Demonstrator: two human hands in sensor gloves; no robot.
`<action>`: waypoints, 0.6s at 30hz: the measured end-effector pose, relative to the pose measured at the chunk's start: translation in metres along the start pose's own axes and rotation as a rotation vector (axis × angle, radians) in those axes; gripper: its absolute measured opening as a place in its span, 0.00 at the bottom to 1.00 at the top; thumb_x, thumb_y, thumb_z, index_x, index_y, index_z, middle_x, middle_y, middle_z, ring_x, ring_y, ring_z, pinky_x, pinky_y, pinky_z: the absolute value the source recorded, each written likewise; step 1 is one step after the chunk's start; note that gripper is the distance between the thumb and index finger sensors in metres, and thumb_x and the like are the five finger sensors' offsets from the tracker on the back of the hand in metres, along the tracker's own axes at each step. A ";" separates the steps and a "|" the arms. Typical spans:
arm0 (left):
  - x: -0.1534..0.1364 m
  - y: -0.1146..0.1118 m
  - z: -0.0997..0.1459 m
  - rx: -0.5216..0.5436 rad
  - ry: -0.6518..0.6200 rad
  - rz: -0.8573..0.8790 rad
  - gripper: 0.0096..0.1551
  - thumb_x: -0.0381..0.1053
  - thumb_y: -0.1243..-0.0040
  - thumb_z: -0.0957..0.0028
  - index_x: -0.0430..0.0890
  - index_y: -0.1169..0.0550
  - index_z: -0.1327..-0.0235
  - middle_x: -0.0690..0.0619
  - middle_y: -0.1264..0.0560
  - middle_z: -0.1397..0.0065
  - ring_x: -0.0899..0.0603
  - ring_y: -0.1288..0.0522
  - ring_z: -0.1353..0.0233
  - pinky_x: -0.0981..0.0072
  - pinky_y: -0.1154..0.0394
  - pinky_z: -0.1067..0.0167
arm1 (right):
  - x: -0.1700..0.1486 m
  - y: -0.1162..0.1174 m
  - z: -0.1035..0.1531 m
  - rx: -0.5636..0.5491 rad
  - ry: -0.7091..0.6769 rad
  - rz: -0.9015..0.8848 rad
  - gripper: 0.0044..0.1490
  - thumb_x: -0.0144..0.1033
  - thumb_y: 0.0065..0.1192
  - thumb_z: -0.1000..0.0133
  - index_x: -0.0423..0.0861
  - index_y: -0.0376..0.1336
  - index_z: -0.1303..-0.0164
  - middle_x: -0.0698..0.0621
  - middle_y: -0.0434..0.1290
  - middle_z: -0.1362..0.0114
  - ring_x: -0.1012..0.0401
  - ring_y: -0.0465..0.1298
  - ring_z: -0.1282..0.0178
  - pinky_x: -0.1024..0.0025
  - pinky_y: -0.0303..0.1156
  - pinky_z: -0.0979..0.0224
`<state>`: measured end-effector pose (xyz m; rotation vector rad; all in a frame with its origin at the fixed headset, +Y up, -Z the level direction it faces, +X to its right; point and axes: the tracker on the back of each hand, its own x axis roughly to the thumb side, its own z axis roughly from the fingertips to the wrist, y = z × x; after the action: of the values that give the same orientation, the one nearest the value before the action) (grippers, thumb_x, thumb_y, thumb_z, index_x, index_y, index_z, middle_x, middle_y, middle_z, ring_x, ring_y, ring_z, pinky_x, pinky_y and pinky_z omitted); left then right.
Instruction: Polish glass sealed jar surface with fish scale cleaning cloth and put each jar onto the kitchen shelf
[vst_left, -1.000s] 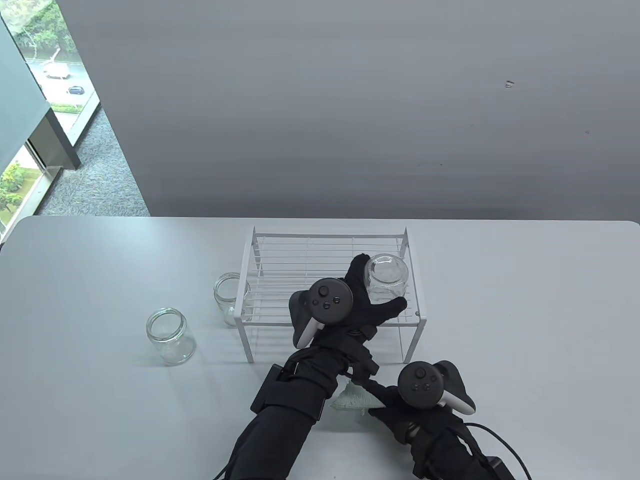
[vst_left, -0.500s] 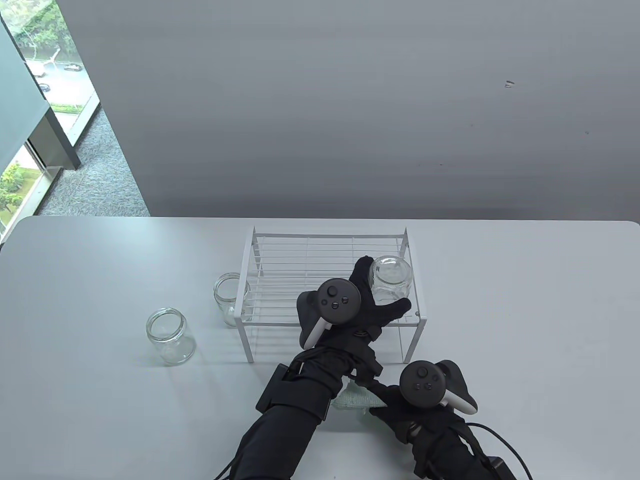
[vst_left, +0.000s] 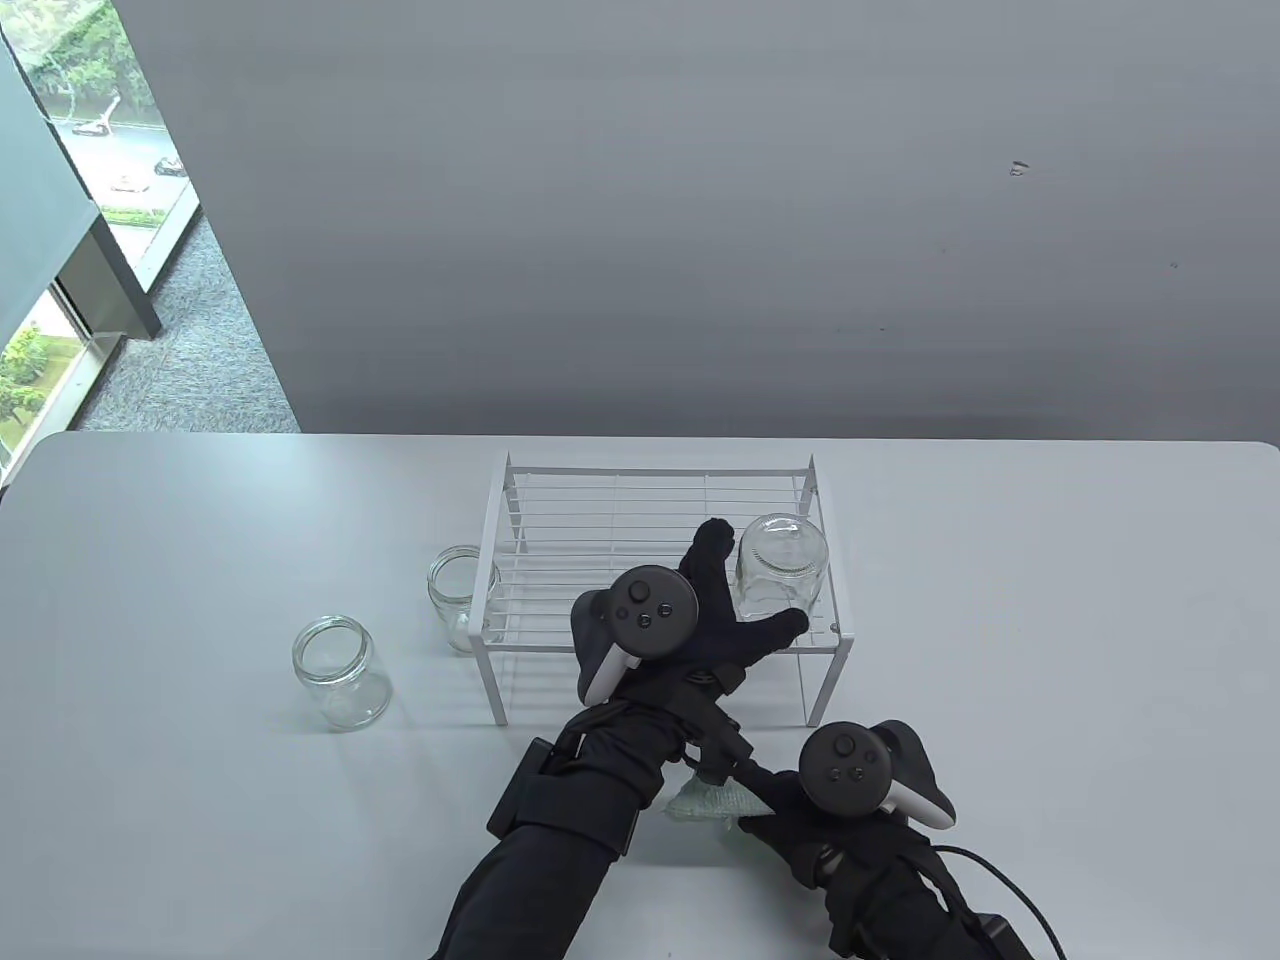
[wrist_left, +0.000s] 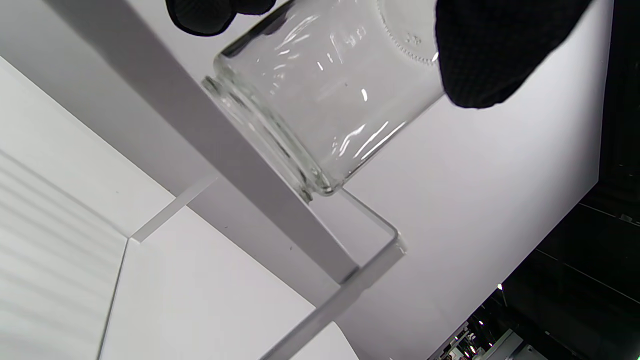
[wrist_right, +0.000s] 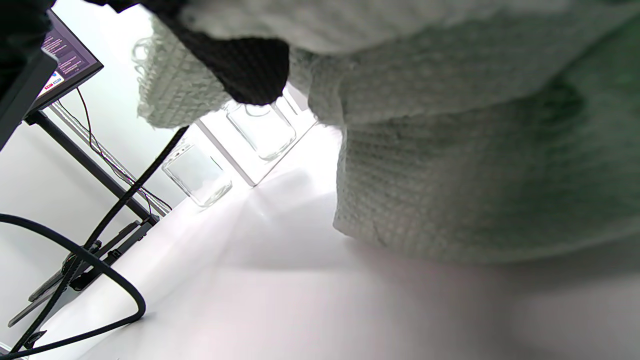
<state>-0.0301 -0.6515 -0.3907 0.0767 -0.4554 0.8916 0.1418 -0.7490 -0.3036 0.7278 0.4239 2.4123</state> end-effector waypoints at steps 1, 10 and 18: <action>0.001 0.005 0.004 0.006 -0.011 -0.010 0.71 0.70 0.30 0.55 0.31 0.55 0.24 0.26 0.44 0.22 0.18 0.36 0.27 0.20 0.46 0.37 | 0.000 0.000 0.000 0.000 0.000 0.000 0.36 0.30 0.59 0.43 0.27 0.58 0.28 0.22 0.71 0.41 0.34 0.78 0.51 0.34 0.66 0.45; -0.001 0.072 0.062 0.211 -0.190 -0.272 0.50 0.63 0.36 0.48 0.38 0.42 0.24 0.35 0.36 0.23 0.28 0.30 0.27 0.27 0.46 0.31 | 0.003 -0.001 0.002 -0.004 -0.010 -0.004 0.36 0.30 0.59 0.43 0.27 0.59 0.28 0.22 0.71 0.41 0.34 0.78 0.51 0.34 0.66 0.45; -0.050 0.153 0.118 0.431 -0.047 -0.476 0.34 0.50 0.42 0.43 0.40 0.37 0.27 0.39 0.31 0.27 0.33 0.26 0.31 0.29 0.46 0.31 | 0.005 0.001 0.002 -0.003 -0.013 -0.006 0.36 0.30 0.59 0.43 0.27 0.59 0.28 0.22 0.71 0.41 0.34 0.78 0.51 0.34 0.66 0.45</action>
<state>-0.2153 -0.6209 -0.3230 0.5789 -0.2634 0.5051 0.1392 -0.7461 -0.2991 0.7396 0.4168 2.4011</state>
